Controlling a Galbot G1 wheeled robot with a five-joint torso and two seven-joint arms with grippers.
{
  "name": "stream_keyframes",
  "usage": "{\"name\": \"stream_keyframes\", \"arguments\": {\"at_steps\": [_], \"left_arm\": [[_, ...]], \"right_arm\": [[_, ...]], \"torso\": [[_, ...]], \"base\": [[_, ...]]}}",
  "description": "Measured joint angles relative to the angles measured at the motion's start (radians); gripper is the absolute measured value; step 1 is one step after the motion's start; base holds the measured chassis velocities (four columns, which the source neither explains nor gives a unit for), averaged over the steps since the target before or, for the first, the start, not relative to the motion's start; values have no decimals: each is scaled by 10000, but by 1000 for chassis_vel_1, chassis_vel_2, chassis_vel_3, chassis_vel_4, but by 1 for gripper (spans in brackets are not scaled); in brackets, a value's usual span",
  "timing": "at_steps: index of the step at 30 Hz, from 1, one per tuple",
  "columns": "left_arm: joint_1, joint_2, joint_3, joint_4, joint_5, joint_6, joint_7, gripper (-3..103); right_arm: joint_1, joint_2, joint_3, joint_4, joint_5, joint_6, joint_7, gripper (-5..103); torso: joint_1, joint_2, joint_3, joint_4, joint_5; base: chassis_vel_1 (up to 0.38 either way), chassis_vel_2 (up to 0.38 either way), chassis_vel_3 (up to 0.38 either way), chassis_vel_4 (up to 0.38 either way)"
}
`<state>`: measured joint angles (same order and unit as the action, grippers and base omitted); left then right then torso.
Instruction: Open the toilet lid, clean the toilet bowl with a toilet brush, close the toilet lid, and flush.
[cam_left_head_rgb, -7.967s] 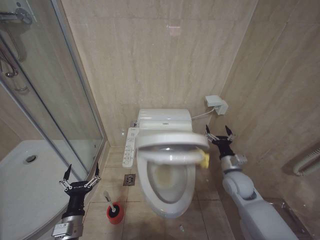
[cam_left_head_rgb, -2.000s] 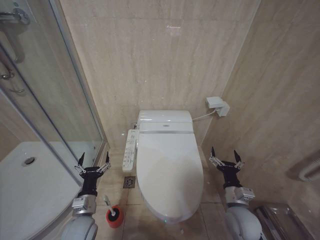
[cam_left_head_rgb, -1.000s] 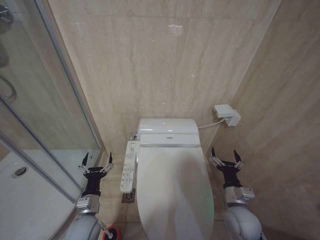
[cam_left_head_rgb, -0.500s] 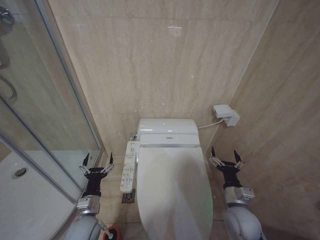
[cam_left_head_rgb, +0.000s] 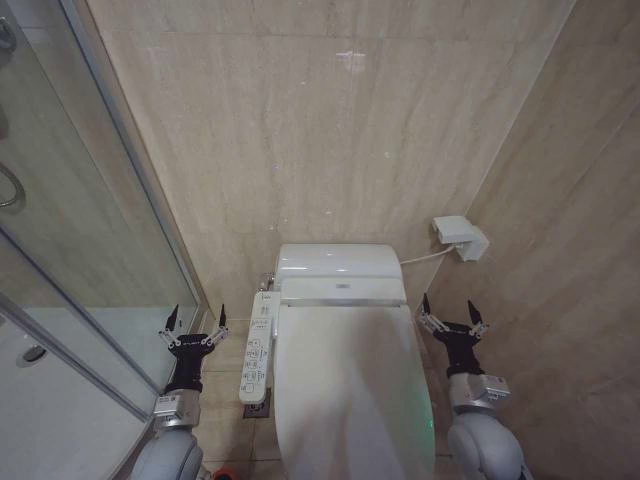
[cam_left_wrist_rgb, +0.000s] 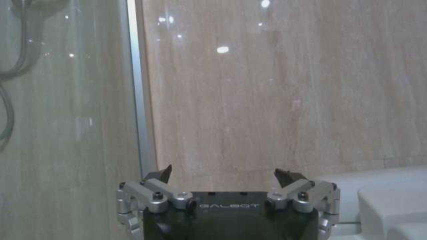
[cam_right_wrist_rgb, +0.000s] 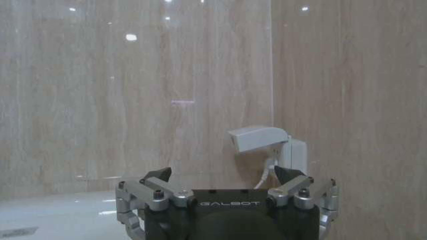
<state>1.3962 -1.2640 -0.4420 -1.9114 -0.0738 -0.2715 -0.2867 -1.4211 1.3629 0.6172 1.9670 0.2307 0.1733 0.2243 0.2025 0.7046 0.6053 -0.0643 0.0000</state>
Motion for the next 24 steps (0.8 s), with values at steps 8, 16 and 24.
{"name": "stream_keyframes", "arguments": {"at_steps": [8, 16, 24], "left_arm": [[-12, -17, 31, 9, 0, -8, -4, 100], [-73, -30, 74, 121, 7, -8, -5, 100], [-133, -36, 127, 239, 44, -21, -7, 100]], "right_arm": [[2, 0, 0, 0, 0, 0, 0, 100], [3, 0, 0, 0, 0, 0, 0, 100], [-1, 0, 0, 0, 0, 0, 0, 100]], "torso": [[3, 0, 2, 2, 0], [9, -2, 4, 3, 1], [0, 0, 0, 2, 0]], "base": [[-43, 46, 37, -47], [-68, 52, 57, -58], [0, 0, 0, 0]]}}
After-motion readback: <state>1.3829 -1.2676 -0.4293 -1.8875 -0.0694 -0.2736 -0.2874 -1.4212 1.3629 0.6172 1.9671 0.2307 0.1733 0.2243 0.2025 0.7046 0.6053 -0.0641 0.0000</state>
